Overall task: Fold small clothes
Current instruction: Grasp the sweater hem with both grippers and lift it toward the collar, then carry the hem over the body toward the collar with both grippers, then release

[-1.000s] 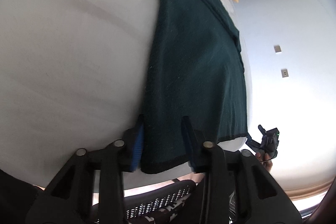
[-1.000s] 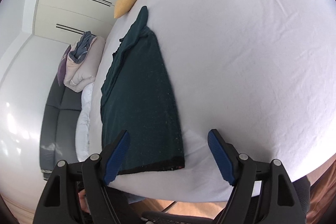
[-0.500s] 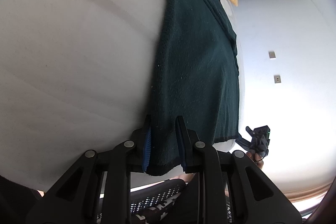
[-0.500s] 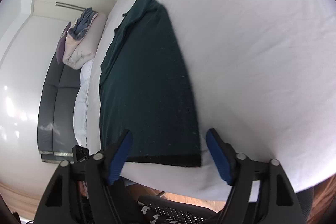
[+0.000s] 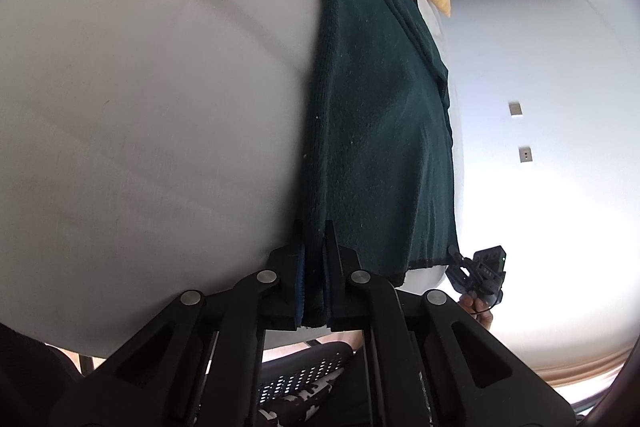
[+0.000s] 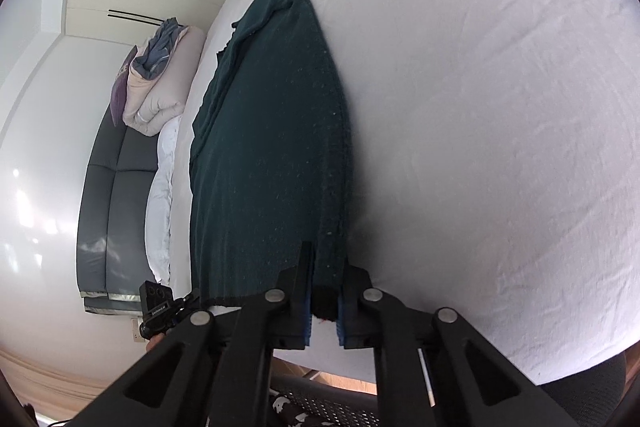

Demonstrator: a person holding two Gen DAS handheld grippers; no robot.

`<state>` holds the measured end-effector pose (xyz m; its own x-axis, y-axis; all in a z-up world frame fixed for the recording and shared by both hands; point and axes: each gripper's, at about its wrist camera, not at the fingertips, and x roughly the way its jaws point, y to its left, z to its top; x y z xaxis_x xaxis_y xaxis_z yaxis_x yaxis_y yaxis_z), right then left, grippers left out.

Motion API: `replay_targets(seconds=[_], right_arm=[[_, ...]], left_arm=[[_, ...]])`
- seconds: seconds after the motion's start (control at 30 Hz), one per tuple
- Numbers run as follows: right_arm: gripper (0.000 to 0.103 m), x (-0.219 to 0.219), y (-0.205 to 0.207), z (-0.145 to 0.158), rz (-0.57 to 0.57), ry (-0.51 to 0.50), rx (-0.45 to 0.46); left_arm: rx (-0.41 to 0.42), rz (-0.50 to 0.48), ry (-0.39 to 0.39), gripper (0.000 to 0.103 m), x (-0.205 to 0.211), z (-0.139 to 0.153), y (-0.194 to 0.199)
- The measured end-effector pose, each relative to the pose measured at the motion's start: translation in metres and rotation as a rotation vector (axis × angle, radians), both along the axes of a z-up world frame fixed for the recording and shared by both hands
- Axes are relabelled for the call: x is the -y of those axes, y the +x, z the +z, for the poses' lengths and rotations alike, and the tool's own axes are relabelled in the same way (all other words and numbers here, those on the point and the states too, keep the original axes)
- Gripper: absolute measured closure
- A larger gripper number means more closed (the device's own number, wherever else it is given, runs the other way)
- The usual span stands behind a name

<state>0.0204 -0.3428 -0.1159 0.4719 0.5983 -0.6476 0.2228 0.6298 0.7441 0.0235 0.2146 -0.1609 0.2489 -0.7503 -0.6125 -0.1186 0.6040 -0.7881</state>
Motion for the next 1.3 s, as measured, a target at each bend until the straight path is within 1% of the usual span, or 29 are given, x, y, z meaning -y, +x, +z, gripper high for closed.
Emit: replay_targets(seconds=[0.13, 0.33, 0.47, 0.57, 0.7, 0.87, 1.0, 1.07, 1.2, 1.3], right_arm=[[0.094, 0.001, -0.002, 0.006, -0.025, -0.004, 0.026], [0.094, -0.003, -0.005, 0.019, -0.030, -0.004, 0.069], [0.094, -0.008, -0.002, 0.033, -0.024, 0.016, 0.112], [0.094, -0.014, 0.003, 0.045, -0.009, 0.025, 0.143], [0.094, -0.021, 0.010, 0.057, 0.008, 0.036, 0.171], [0.094, -0.029, 0.024, 0.073, 0.014, 0.070, 0.210], [0.094, -0.027, 0.044, 0.088, -0.010, 0.088, 0.246], [0.094, -0.025, 0.060, 0.096, -0.025, 0.101, 0.262], [0.094, -0.026, 0.099, 0.110, -0.030, 0.083, 0.287], [0.094, -0.029, 0.136, 0.117, -0.039, 0.079, 0.301]], left_arm=[[0.013, 0.020, -0.017, 0.098, 0.000, 0.004, -0.002], [0.038, 0.044, -0.069, 0.098, -0.004, 0.012, -0.001], [0.074, 0.052, -0.096, 0.098, -0.006, 0.028, 0.003], [0.105, 0.068, -0.136, 0.098, -0.007, 0.041, 0.009], [0.136, 0.083, -0.161, 0.098, -0.009, 0.057, 0.019], [0.171, 0.113, -0.224, 0.098, -0.014, 0.077, 0.038], [0.203, 0.132, -0.237, 0.099, -0.019, 0.095, 0.064], [0.220, 0.135, -0.230, 0.098, -0.020, 0.105, 0.079], [0.245, 0.145, -0.218, 0.098, -0.018, 0.121, 0.117], [0.253, 0.154, -0.217, 0.099, -0.018, 0.128, 0.147]])
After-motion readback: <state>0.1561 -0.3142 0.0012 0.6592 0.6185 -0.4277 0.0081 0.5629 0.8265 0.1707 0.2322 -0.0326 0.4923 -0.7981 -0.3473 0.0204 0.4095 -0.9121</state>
